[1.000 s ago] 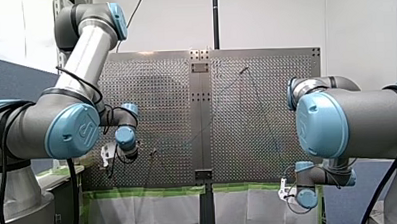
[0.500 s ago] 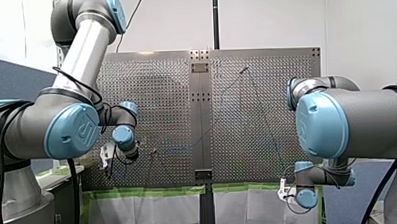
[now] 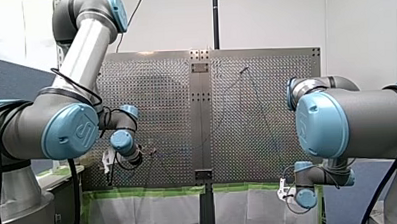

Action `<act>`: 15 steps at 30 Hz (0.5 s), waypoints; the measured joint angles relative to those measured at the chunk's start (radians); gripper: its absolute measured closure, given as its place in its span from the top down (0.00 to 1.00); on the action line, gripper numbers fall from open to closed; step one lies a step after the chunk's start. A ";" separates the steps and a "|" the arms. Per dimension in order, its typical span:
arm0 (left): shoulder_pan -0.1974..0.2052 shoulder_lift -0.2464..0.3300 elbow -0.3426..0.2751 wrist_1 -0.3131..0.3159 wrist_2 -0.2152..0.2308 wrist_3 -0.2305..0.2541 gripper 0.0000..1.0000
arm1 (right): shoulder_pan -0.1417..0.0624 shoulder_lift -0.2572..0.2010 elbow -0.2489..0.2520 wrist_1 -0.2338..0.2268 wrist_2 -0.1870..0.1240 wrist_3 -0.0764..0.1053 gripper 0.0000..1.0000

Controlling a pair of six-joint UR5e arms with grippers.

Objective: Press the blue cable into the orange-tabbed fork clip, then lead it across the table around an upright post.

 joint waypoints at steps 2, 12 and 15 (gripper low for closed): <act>-0.006 0.005 -0.002 0.015 0.010 0.000 1.00 | 0.000 0.000 0.000 0.000 0.000 0.000 0.00; -0.048 0.052 -0.005 0.010 0.044 -0.007 1.00 | 0.001 0.000 0.000 0.001 0.000 0.000 0.00; -0.058 0.054 -0.014 0.006 0.024 -0.008 1.00 | 0.001 0.000 0.000 0.001 0.000 0.000 0.00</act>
